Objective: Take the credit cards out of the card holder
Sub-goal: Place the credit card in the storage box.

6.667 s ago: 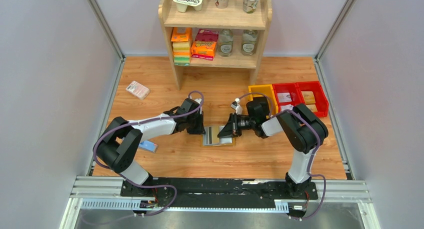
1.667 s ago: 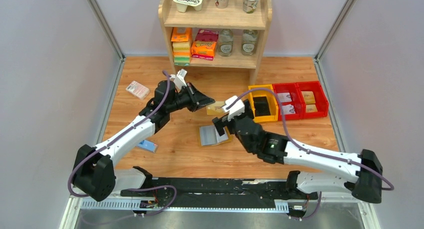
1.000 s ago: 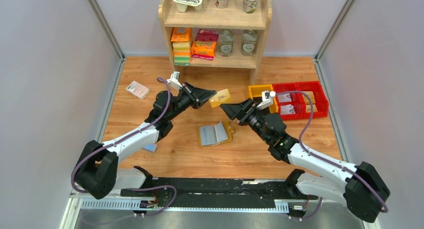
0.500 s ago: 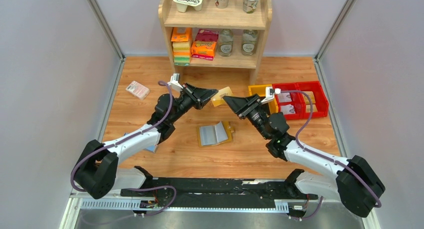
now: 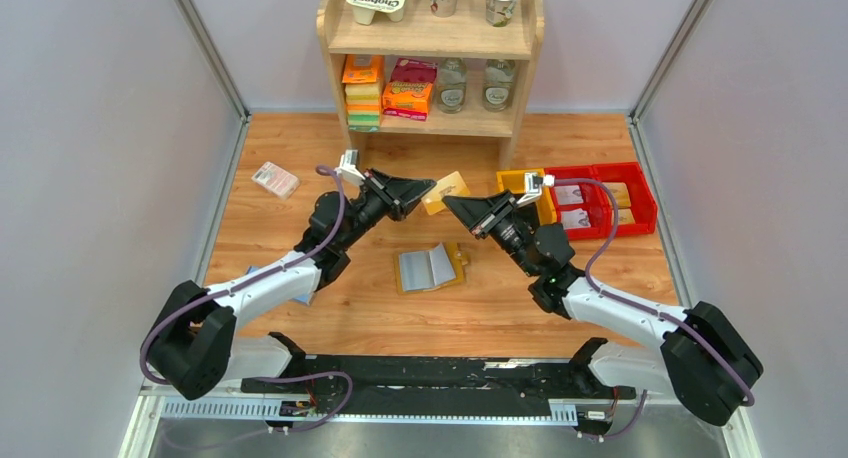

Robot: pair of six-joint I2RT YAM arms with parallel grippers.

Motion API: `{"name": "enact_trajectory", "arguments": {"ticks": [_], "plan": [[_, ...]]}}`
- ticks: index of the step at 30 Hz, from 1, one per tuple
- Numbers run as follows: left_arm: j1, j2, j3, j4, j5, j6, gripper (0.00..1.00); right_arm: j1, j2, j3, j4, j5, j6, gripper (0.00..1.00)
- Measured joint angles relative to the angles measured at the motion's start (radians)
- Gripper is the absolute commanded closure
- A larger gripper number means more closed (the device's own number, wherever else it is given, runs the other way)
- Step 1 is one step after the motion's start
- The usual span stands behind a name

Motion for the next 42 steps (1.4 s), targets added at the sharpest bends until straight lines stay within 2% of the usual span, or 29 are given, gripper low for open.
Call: {"name": "enact_trajectory", "arguments": {"ticks": [3,7,14,19,22,24,27,30,36,42], "plan": [[0.0,-0.01,-0.023,0.014,-0.008,-0.002,0.69,-0.007,-0.001,0.0,-0.01,-0.019,-0.004,1.0],[0.035,-0.027,-0.066,0.011,0.007,-0.002,0.54,-0.042,-0.024,0.0,-0.053,-0.061,-0.026,1.0],[0.183,-0.124,-0.105,-0.13,0.078,0.072,0.42,-0.23,-0.188,0.024,-0.336,-0.132,-0.101,1.0],[0.251,-0.27,-0.032,-0.503,0.095,0.352,0.3,-0.46,-0.273,0.126,-0.68,-0.202,-0.225,1.0],[0.252,-0.343,0.074,-0.766,0.039,0.572,0.22,-0.64,-0.283,0.203,-0.86,-0.254,-0.304,1.0],[0.252,-0.398,0.11,-0.872,-0.006,0.688,0.17,-0.755,-0.275,0.234,-0.941,-0.283,-0.341,1.0],[0.252,-0.501,0.115,-1.011,-0.089,0.828,0.14,-0.905,-0.224,0.279,-1.046,-0.3,-0.388,1.0],[0.252,-0.573,0.101,-1.098,-0.156,0.919,0.12,-0.995,-0.137,0.33,-1.11,-0.304,-0.425,1.0],[0.252,-0.64,0.067,-1.205,-0.258,1.039,0.08,-1.098,0.055,0.479,-1.179,-0.251,-0.521,1.0],[0.252,-0.651,0.037,-1.226,-0.298,1.066,0.09,-1.166,0.224,0.603,-1.181,-0.214,-0.581,1.0]]}}
